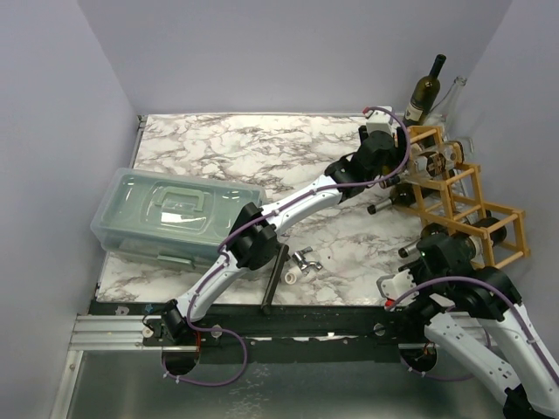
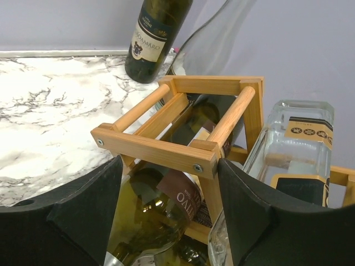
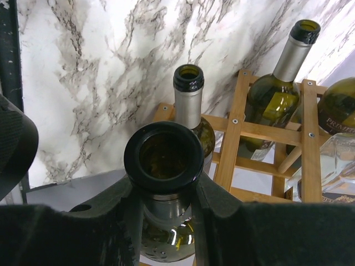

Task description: Put the wine bottle on the wine rack

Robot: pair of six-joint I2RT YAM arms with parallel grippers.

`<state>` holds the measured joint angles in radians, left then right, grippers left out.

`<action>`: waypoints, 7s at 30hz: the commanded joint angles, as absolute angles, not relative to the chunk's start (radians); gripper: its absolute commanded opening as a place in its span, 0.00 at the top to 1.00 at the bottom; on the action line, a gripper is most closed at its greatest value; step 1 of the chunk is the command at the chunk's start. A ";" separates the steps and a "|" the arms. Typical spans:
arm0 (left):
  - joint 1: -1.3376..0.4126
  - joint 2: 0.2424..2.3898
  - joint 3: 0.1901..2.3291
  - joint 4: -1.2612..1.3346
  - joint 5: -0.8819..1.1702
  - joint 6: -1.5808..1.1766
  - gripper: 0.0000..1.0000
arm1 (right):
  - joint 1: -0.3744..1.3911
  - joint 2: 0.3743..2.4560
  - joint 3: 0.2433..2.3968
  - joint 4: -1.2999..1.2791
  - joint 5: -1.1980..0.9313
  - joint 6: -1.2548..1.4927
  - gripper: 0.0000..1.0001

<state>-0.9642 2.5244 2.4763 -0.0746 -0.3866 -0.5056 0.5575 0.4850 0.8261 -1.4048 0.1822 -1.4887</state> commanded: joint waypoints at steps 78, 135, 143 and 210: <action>-0.967 1.795 1.959 -0.338 -0.046 -0.185 0.04 | 0.570 0.531 0.881 -1.415 -0.063 -1.255 0.00; -0.959 1.371 1.323 -0.047 -0.528 0.107 0.04 | 0.570 0.554 0.920 -1.002 -0.113 -1.060 0.00; -0.959 1.341 1.317 -0.092 -0.513 0.118 0.04 | 0.571 0.590 0.866 -0.379 -0.010 -0.560 0.00; -0.957 1.261 1.115 0.117 -0.473 0.152 0.04 | -0.096 1.885 1.716 0.150 0.426 0.052 0.06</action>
<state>-0.9596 1.2568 1.1206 0.0963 -0.4828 0.1619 -0.0643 1.8606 1.6840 0.1757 0.3981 0.0586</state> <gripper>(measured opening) 0.957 0.956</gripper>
